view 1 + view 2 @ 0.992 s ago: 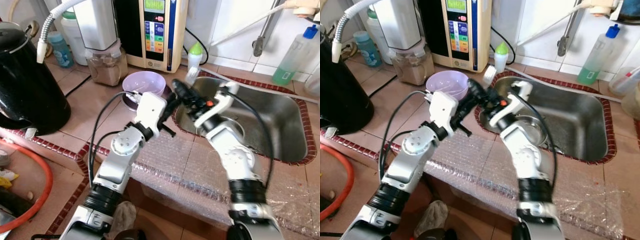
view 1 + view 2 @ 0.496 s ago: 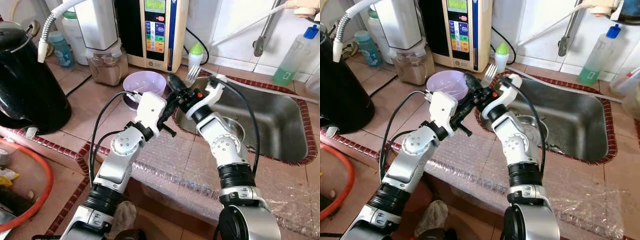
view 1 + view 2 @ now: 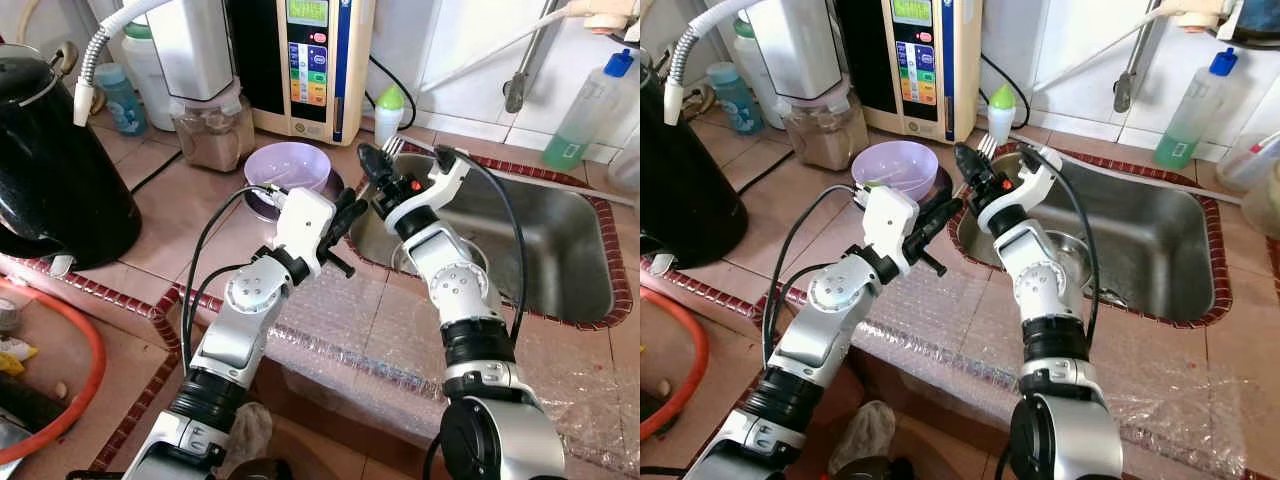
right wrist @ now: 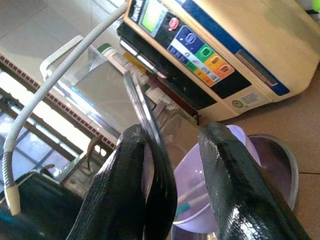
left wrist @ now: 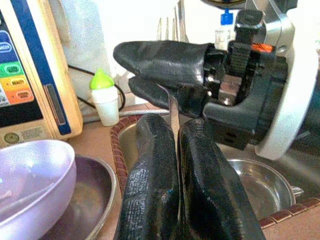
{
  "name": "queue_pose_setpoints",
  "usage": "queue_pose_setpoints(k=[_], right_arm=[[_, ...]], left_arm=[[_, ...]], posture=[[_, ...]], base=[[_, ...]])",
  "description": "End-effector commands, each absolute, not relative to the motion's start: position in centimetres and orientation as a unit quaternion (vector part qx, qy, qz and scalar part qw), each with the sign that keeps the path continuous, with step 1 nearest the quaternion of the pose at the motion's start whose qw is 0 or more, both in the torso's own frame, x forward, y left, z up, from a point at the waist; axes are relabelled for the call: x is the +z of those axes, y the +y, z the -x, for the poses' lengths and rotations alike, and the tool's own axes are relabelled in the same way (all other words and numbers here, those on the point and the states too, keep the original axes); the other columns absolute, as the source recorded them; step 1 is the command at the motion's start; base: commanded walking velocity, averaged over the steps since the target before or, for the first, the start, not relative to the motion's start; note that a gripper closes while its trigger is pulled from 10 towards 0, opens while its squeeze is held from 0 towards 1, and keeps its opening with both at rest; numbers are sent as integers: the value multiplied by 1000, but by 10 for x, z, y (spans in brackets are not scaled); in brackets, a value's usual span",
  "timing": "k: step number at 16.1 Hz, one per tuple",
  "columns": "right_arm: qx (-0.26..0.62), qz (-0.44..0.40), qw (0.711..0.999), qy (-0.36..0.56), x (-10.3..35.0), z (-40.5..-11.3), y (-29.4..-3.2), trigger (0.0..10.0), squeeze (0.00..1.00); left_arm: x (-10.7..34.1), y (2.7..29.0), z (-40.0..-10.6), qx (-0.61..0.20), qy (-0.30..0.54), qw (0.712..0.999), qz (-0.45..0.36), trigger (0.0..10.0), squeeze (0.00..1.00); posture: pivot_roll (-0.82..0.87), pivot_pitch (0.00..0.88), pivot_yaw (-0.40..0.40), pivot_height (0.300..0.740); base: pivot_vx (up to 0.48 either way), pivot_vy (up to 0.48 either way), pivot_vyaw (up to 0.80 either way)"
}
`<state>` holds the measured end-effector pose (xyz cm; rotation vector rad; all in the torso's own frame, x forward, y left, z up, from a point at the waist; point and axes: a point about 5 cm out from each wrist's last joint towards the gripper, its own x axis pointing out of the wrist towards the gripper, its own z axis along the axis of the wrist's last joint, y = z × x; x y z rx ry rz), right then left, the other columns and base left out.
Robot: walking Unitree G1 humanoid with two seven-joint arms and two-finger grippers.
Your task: Kitchen organization
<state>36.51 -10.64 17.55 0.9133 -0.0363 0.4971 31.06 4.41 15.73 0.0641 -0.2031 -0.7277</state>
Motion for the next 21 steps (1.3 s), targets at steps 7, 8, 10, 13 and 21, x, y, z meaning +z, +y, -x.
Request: queue_pose_setpoints(k=[7,8,10,13,21], right_arm=[[195,-447,872,-25,175,-372,-122,0,0],[193,-447,873,-26,175,-372,-123,0,0],[191,-436,879,-27,174,-371,-126,0,0],[181,-380,906,-33,169,-368,-132,0,0],[-62,-17,993,-96,168,-371,-207,0,0]], left_arm=[[162,45,-312,-359,-114,925,-41,0,0],[162,46,-313,-358,-113,926,-43,0,0],[164,54,-320,-326,-117,937,-51,1686,0],[164,57,-323,-319,-112,940,-54,6824,0],[155,74,-316,-305,-93,947,-48,10000,1000]], posture=[[-31,0,52,740],[-32,0,52,740],[-34,0,52,740],[-30,0,50,740],[-22,0,48,740]], base=[[0,0,0],[0,0,0],[0,0,0],[0,0,0],[0,0,0]])
